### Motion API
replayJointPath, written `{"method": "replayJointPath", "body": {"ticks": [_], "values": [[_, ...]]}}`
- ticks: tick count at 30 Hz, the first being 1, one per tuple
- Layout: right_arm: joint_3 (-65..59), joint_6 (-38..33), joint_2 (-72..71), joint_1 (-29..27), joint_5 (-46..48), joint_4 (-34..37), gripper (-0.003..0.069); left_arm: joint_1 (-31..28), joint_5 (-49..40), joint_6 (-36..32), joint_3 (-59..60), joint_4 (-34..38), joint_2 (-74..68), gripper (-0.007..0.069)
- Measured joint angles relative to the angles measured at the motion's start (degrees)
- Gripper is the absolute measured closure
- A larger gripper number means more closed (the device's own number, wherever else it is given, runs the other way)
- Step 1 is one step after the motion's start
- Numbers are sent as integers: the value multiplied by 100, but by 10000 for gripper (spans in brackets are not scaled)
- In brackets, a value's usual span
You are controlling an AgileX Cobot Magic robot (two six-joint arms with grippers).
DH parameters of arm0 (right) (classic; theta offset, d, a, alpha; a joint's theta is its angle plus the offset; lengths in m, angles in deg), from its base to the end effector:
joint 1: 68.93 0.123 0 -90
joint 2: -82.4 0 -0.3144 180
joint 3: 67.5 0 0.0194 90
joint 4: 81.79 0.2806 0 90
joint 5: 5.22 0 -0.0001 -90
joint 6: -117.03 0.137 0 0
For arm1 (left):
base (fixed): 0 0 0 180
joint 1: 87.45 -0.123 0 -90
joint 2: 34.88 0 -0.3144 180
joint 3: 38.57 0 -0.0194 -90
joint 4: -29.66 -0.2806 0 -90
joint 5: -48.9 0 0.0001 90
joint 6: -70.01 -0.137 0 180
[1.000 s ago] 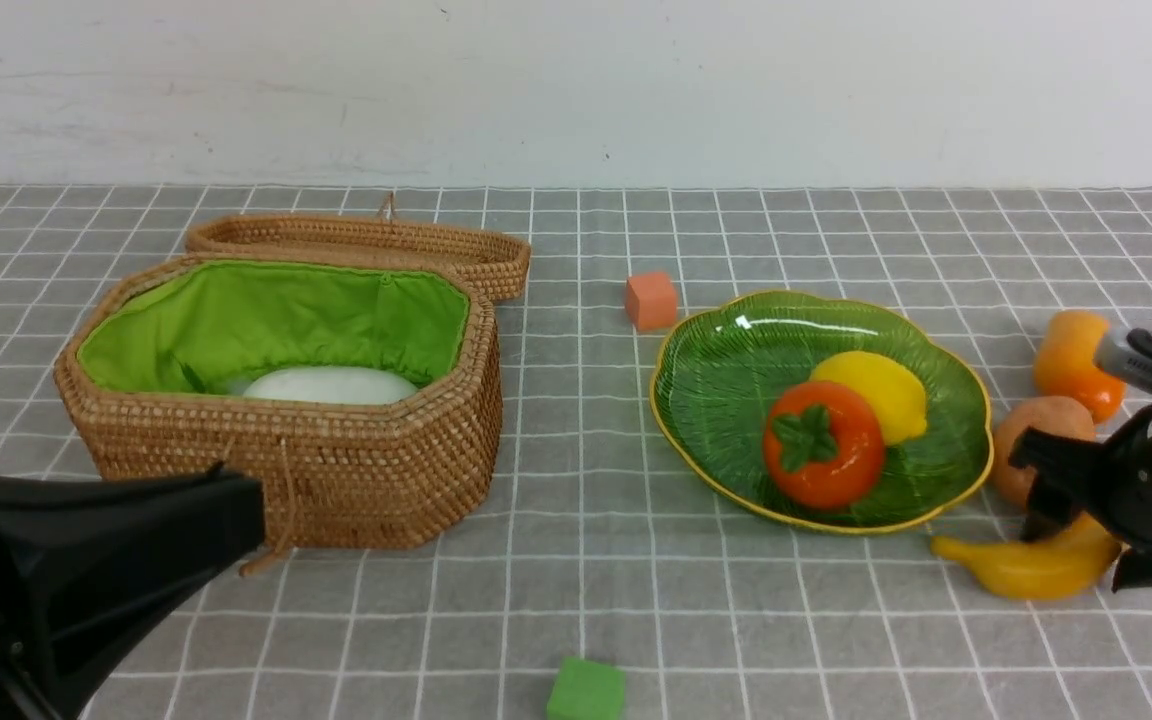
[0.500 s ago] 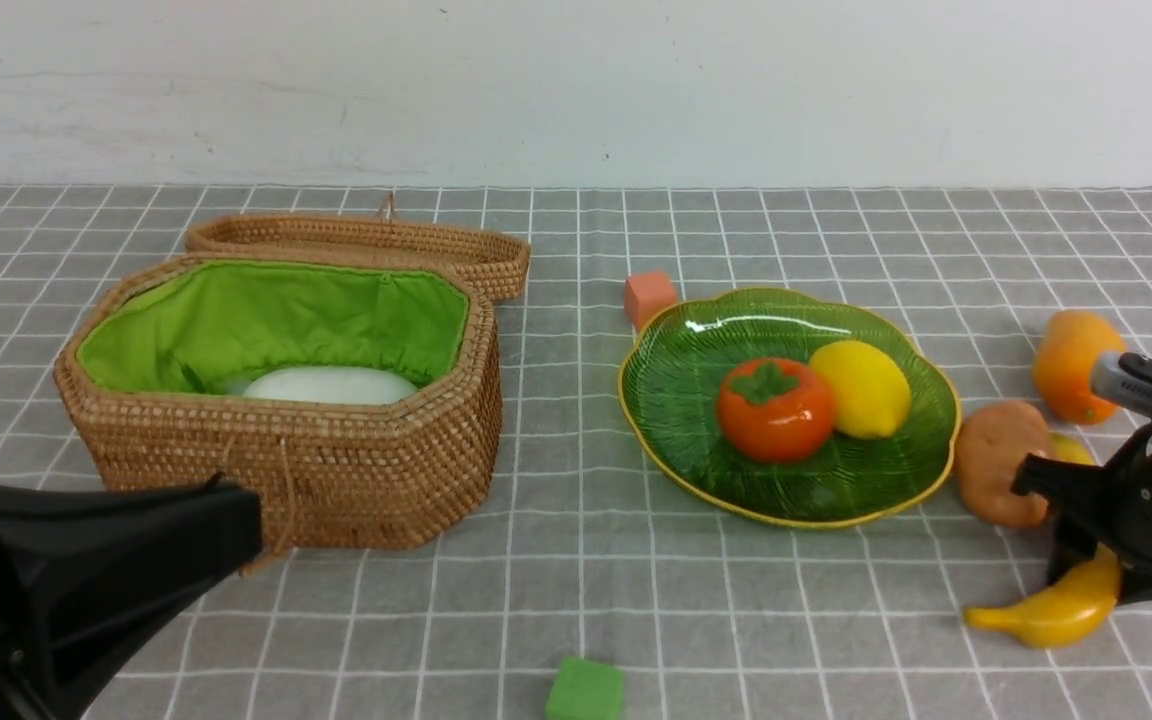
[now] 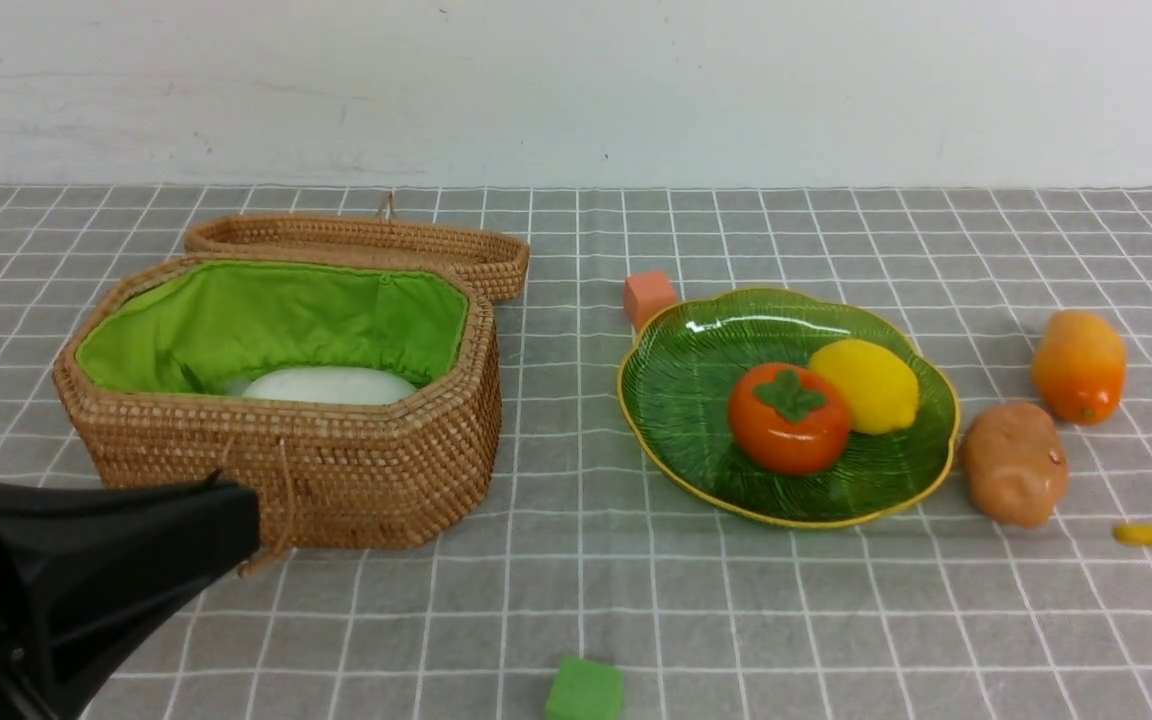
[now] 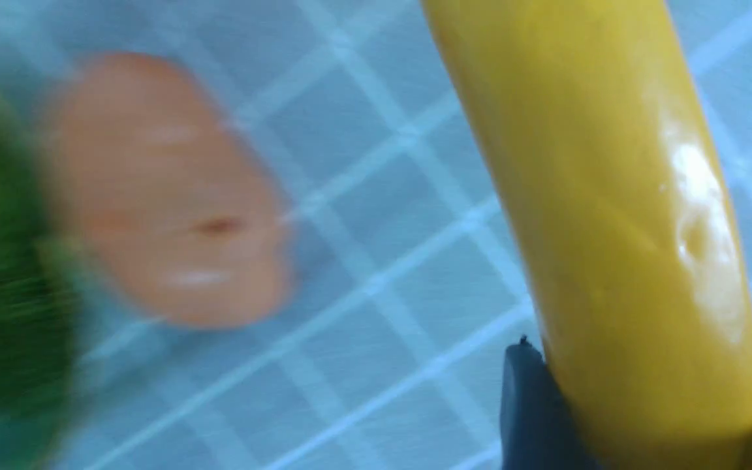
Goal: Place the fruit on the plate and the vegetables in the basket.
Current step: Use the right arm to grab a banana and put it into the right plate, then use the right arm to grab a potato and put it into the left basket
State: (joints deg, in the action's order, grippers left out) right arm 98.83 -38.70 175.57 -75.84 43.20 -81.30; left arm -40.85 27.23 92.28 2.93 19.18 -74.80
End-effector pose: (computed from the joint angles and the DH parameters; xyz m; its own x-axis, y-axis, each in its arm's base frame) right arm 0.3464 -0.0411 0.2497 -0.7708 0.5127 -0.3781 0.4822 0.8575 0.1795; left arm 0.1213 -0.1148 0.3555 -0.2955 -0.0022 -0.9553 0.6309 0.7505 -0.1969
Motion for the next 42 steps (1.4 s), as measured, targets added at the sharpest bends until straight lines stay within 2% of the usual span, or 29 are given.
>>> {"method": "replayJointPath", "body": {"ticks": [1,2,5,9,16,20,23,24,25,27,31,36,39,42], "values": [[194,-341,6,258,-131,610,339,0,0,0,0,0,0,617],[308,-459,94,410,-220,905,339,0,0,0,0,0,0,617],[561,-540,553,770,-419,1397,339,0,0,0,0,5,0,617],[1070,-398,1679,1091,-641,1587,339,0,0,0,0,31,0,617],[1815,-209,2511,1149,-482,1868,335,0,36,0,0,26,0,617],[1925,-203,2584,1149,-516,2022,242,0,76,0,0,26,0,617],[2080,-383,2584,1149,-430,2109,79,0,88,0,0,20,0,617],[2090,-400,2584,1149,-416,2109,71,0,88,0,0,20,0,617],[2183,-558,2577,1149,-235,2103,22,0,88,0,0,14,0,617],[2307,-714,2532,1149,-54,2043,-6,0,93,0,0,14,0,617],[2550,-1067,2271,1102,504,1548,13,0,107,0,0,9,0,615],[2468,-964,1886,717,1410,452,120,0,107,0,0,2,0,609],[2142,-912,1886,516,1212,303,140,0,107,0,0,3,0,606],[1913,-907,1948,425,826,461,129,0,107,0,0,3,0,607]]}}
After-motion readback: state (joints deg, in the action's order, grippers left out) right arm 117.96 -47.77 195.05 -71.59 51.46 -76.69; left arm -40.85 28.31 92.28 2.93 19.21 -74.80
